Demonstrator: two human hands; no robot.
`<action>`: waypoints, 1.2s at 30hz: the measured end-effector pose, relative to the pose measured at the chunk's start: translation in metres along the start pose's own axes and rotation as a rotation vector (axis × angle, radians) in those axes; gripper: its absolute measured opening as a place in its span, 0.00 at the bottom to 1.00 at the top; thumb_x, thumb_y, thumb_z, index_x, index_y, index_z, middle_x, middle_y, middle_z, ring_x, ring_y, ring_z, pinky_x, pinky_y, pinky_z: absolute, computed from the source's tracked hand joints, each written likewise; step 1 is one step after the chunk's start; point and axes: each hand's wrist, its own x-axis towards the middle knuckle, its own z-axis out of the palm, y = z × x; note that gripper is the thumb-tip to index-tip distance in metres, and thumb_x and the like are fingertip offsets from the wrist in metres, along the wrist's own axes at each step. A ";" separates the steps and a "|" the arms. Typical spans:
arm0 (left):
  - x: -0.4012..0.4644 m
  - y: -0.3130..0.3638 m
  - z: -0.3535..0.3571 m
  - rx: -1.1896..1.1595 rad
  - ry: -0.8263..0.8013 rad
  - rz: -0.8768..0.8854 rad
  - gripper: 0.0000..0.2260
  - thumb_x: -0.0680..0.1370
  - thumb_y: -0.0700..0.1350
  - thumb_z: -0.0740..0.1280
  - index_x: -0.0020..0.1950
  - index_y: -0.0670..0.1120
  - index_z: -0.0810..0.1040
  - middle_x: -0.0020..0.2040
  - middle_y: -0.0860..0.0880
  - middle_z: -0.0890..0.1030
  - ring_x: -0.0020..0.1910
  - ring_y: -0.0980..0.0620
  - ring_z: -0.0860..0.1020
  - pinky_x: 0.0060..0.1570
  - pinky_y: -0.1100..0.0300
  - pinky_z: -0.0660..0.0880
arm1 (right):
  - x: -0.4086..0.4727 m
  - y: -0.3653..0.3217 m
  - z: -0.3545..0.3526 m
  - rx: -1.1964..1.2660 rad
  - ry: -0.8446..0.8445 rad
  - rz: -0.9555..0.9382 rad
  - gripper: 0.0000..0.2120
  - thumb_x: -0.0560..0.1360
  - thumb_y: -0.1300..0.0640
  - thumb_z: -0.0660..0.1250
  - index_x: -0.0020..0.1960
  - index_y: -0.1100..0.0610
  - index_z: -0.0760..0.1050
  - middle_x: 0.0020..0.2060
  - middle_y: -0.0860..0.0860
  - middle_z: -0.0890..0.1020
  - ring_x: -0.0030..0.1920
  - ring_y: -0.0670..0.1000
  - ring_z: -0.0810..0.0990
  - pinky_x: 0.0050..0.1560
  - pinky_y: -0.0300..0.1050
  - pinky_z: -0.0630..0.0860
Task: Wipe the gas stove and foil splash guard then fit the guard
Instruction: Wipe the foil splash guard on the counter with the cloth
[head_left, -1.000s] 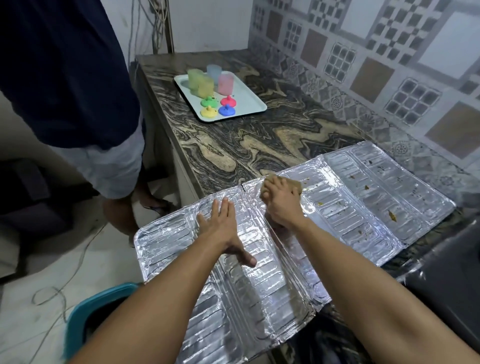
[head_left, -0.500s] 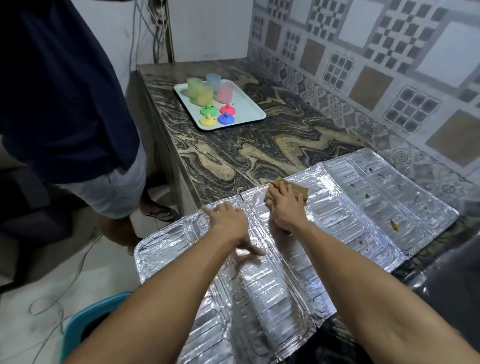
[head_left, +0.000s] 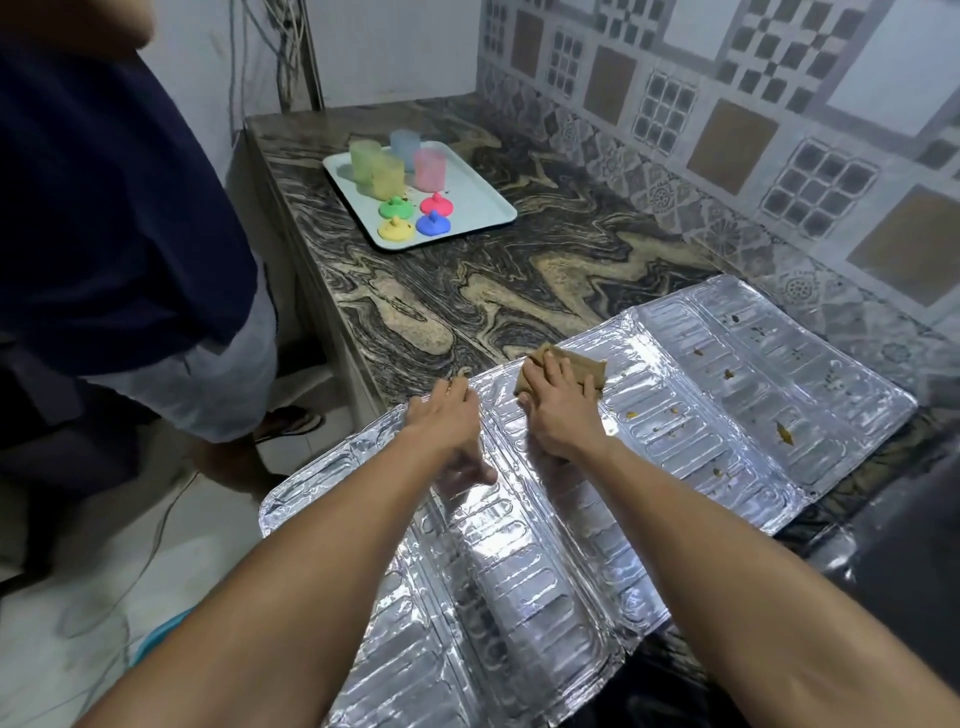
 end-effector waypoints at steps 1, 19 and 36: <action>0.001 0.001 0.000 -0.001 -0.015 -0.003 0.52 0.64 0.65 0.75 0.79 0.46 0.54 0.77 0.47 0.56 0.73 0.43 0.57 0.72 0.42 0.60 | 0.000 0.000 -0.001 -0.014 -0.007 -0.001 0.24 0.83 0.48 0.49 0.78 0.54 0.53 0.79 0.56 0.51 0.77 0.59 0.49 0.73 0.62 0.46; 0.021 0.002 0.013 -0.170 -0.021 -0.137 0.62 0.53 0.59 0.82 0.79 0.51 0.51 0.78 0.45 0.56 0.73 0.37 0.61 0.67 0.39 0.66 | -0.002 0.091 -0.039 -0.004 -0.020 0.613 0.21 0.78 0.55 0.61 0.70 0.55 0.67 0.69 0.58 0.65 0.69 0.61 0.63 0.68 0.66 0.62; -0.011 0.003 -0.007 -0.093 -0.031 0.005 0.54 0.64 0.60 0.77 0.80 0.43 0.51 0.81 0.47 0.48 0.78 0.39 0.50 0.73 0.35 0.56 | -0.078 0.018 -0.081 0.586 0.291 0.785 0.11 0.76 0.63 0.57 0.57 0.59 0.73 0.46 0.55 0.76 0.50 0.58 0.76 0.45 0.47 0.69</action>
